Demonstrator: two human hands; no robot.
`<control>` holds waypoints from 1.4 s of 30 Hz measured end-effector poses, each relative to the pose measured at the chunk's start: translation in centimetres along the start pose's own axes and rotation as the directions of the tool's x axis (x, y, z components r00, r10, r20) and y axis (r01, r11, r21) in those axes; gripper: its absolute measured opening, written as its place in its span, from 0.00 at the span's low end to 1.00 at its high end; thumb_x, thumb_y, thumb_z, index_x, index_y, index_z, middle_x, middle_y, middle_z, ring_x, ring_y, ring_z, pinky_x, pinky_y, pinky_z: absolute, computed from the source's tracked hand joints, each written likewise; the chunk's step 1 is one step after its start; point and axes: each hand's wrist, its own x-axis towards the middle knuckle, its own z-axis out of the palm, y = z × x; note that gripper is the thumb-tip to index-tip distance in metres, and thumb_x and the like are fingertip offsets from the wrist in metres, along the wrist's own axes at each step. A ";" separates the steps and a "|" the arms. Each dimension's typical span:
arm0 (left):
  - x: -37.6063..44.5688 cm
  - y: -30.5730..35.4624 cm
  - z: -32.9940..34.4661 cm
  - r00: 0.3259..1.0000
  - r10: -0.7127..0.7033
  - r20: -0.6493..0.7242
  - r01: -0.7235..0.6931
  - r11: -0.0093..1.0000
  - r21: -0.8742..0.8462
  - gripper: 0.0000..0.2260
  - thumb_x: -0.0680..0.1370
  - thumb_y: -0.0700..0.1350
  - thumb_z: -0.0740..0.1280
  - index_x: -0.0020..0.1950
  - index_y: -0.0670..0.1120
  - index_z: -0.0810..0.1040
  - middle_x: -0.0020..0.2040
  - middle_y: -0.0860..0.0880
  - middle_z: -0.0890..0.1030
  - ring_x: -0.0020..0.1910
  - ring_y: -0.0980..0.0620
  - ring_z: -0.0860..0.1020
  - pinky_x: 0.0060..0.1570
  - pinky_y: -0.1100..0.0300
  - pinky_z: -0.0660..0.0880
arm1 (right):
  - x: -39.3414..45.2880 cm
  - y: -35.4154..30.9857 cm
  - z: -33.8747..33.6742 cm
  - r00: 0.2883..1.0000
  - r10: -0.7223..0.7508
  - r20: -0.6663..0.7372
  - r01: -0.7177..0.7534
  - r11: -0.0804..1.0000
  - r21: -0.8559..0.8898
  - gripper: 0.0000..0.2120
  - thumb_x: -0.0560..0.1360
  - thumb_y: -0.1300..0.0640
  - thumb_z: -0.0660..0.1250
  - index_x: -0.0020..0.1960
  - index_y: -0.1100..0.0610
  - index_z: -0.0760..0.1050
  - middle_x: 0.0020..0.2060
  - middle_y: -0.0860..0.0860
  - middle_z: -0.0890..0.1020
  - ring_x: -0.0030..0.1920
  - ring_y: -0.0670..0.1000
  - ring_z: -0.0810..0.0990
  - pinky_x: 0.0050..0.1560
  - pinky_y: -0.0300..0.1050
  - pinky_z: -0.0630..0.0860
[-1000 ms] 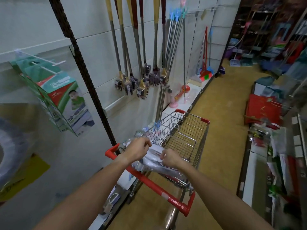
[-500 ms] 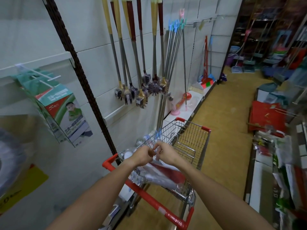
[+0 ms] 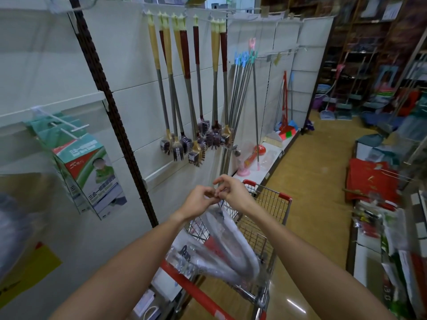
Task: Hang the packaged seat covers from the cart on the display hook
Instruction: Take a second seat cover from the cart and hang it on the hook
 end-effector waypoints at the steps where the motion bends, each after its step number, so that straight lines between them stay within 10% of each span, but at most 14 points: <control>1: 0.2 0.5 -0.4 1.000 0.010 -0.013 -0.010 1.000 -0.005 0.03 0.74 0.41 0.73 0.42 0.48 0.84 0.39 0.51 0.84 0.39 0.62 0.79 0.43 0.72 0.71 | 0.3 -0.2 -0.5 1.000 -0.008 -0.006 0.008 1.000 -0.007 0.15 0.75 0.71 0.65 0.57 0.55 0.76 0.43 0.55 0.85 0.44 0.51 0.84 0.51 0.58 0.82; 14: 0.9 5.6 -5.3 0.968 0.149 -0.202 -0.152 0.988 0.001 0.02 0.73 0.40 0.74 0.40 0.45 0.85 0.35 0.50 0.85 0.36 0.60 0.82 0.41 0.68 0.75 | 1.6 -4.0 -3.2 0.998 -0.018 -0.056 0.023 0.997 0.080 0.08 0.75 0.63 0.71 0.54 0.60 0.78 0.42 0.59 0.85 0.37 0.46 0.81 0.40 0.39 0.74; 22: -1.2 6.8 -9.9 0.927 0.188 -0.325 -0.198 0.980 0.000 0.01 0.73 0.40 0.74 0.42 0.44 0.86 0.38 0.48 0.86 0.40 0.53 0.84 0.45 0.60 0.80 | 2.6 -8.7 -1.7 0.995 -0.014 -0.100 0.029 0.988 0.154 0.08 0.77 0.63 0.68 0.41 0.54 0.79 0.37 0.51 0.86 0.39 0.49 0.83 0.43 0.49 0.80; 29: -4.7 7.6 -15.2 0.910 0.185 -0.371 -0.209 0.977 -0.026 0.04 0.76 0.36 0.70 0.46 0.34 0.83 0.38 0.49 0.84 0.36 0.64 0.82 0.40 0.73 0.74 | 2.9 -14.2 0.9 0.980 -0.078 -0.185 0.118 0.969 0.216 0.08 0.78 0.65 0.66 0.42 0.55 0.78 0.34 0.51 0.86 0.33 0.49 0.83 0.34 0.44 0.78; 42: -12.2 6.6 -23.8 0.849 0.178 -0.498 -0.243 0.967 -0.069 0.02 0.76 0.36 0.69 0.46 0.37 0.81 0.40 0.43 0.84 0.39 0.56 0.82 0.44 0.68 0.76 | 2.8 -24.5 7.2 0.953 -0.265 -0.148 0.295 0.922 0.250 0.07 0.78 0.66 0.65 0.44 0.57 0.77 0.32 0.51 0.83 0.32 0.48 0.81 0.35 0.47 0.77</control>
